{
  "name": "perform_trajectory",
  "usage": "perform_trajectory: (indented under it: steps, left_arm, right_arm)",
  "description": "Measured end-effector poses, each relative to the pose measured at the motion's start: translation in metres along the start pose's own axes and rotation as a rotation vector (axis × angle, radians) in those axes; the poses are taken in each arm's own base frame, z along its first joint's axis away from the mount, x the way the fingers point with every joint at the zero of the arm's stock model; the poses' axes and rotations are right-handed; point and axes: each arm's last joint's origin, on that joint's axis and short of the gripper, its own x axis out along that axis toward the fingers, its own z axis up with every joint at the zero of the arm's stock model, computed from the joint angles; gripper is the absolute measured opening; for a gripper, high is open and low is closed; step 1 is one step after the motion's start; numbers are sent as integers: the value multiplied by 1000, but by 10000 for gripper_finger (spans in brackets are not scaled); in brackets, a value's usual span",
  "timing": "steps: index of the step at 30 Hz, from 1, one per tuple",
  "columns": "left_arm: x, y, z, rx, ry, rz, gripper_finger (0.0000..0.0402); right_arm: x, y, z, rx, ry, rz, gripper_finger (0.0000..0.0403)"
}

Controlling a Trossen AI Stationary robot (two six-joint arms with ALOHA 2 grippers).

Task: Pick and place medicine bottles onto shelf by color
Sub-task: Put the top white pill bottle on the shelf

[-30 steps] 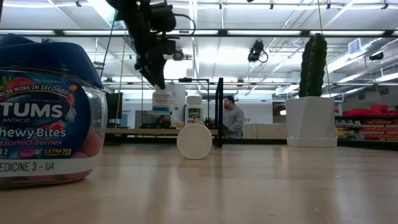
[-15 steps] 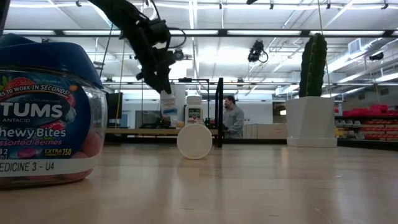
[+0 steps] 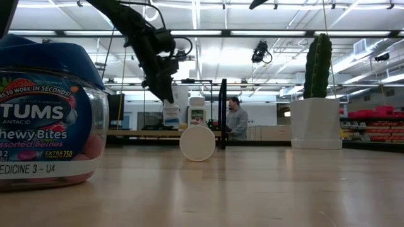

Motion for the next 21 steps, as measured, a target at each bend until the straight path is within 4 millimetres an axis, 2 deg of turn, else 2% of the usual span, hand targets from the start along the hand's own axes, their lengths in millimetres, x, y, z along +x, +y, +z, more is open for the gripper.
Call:
perform_trajectory:
  steps: [7, 13, 21]
  left_arm:
    - [8, 12, -3, -25, 11, 9, 200]
    - [13, 12, -1, 10, -5, -13, 196]
    - [13, 11, -1, 50, -7, -18, 209]
  right_arm:
    - [0, 0, 1, 12, -5, 5, 287]
    - [0, 1, 1, 47, -6, 5, 287]
    - [0, 1, 1, 49, -7, 7, 287]
